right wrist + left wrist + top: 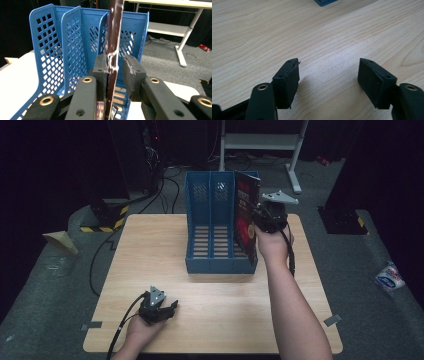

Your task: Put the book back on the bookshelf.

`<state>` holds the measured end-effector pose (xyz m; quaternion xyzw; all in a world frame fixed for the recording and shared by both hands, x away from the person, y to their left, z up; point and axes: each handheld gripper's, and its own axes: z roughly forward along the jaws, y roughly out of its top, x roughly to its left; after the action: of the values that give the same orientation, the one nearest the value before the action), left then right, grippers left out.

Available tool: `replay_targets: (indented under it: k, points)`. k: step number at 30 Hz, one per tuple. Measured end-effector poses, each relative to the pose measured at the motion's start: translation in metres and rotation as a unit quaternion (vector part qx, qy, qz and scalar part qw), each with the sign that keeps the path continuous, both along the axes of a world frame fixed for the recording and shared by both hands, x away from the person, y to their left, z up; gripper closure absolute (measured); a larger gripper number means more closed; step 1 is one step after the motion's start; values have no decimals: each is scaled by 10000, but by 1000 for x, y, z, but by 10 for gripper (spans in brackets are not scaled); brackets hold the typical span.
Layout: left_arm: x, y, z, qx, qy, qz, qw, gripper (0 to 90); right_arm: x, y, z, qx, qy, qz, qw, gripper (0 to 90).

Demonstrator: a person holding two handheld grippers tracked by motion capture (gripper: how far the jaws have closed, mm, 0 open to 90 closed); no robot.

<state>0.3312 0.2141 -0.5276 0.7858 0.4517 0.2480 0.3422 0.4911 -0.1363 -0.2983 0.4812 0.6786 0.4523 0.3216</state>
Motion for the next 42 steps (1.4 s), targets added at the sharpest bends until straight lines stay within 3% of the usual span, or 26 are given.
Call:
replay_targets:
  k: [6,10,15,22,28,32,34,39,42]
  points:
    - [0,0,0,-4,5,5,10000,340,4,2,4,-29,85,-23,10000,748]
    - [0,0,0,26,-1,-12,10000,340,7,4,7,-87,161,-34,9998,838]
    - [0,0,0,23,7,-16,10000,340,6,6,7,-54,127,26,9999,858]
    - [0,0,0,-7,17,-7,10000,340,-6,8,8,-223,-234,-15,9995,863]
    - [0,0,0,3,14,-9,10000,340,-21,0,8,10,-642,-107,9979,865]
    - [0,0,0,28,-6,-13,10000,339,-27,-3,8,130,-933,-183,9954,865]
    - [0,0,0,8,11,1,10000,338,-29,-2,8,193,-1181,-270,9924,865]
    - [0,0,0,-1,17,3,10000,338,-26,3,3,211,-1478,-313,9883,865]
    - [0,0,0,4,13,11,10000,338,-21,4,-2,326,-1541,-321,9870,865]
